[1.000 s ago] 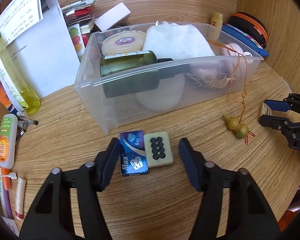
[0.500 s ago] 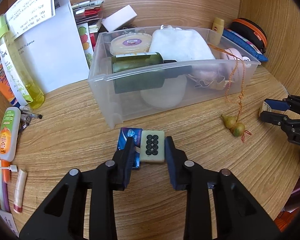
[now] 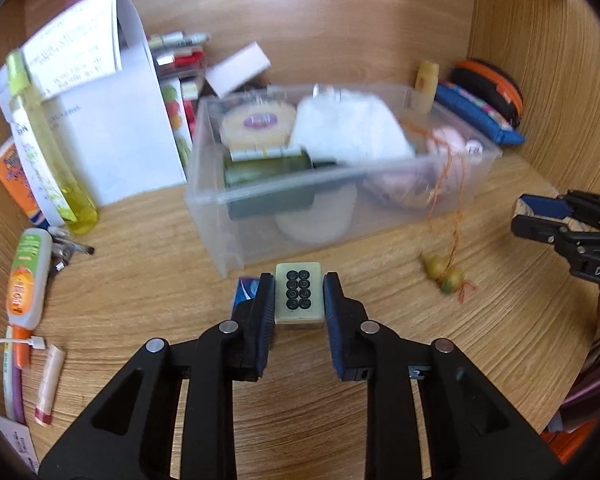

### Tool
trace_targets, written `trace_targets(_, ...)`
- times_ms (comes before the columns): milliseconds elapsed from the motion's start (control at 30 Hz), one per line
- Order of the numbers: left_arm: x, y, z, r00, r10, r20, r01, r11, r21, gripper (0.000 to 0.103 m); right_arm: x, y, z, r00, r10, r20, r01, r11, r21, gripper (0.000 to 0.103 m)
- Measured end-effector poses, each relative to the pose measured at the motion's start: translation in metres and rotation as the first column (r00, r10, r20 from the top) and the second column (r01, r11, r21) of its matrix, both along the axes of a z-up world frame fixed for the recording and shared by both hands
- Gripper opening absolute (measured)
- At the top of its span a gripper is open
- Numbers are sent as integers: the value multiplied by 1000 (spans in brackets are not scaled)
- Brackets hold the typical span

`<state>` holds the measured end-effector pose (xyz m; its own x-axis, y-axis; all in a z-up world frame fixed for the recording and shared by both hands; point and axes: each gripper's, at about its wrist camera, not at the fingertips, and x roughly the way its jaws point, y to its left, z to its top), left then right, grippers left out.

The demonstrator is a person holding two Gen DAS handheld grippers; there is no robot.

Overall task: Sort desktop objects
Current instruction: 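Carry the tile and eraser into the clear box and release both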

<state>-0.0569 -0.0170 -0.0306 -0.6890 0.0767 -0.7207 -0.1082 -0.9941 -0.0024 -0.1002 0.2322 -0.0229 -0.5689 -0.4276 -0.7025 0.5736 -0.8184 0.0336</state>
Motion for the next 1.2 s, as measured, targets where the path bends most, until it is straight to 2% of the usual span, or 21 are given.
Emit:
trace_targets(333,1,-5,37,993,30,-115,-24,998,56,24,-8,-15,38,994,21,-110,-28,997,-66,37)
trace_targets(567,-13,-14,55,984,56,-168,-45,997,67,24,-26,-44,48,990,52,-128,-66,992,-107,37)
trace_targets(767,-33,-15,60,985,37,-168,-23,996,84,24,-51,-71,41,995,49,-91,-60,991,-118,37)
trace_targets(967,-56,-6,53,989,7,-145,9,994,105,24,-58,-81,27,997,54,-62,-60,994,-95,37)
trace_targets(1200,-74,-3,34,994,37,-99,-24,992,122,24,-59,-83,19,997,68,-43,-72,993,-94,37)
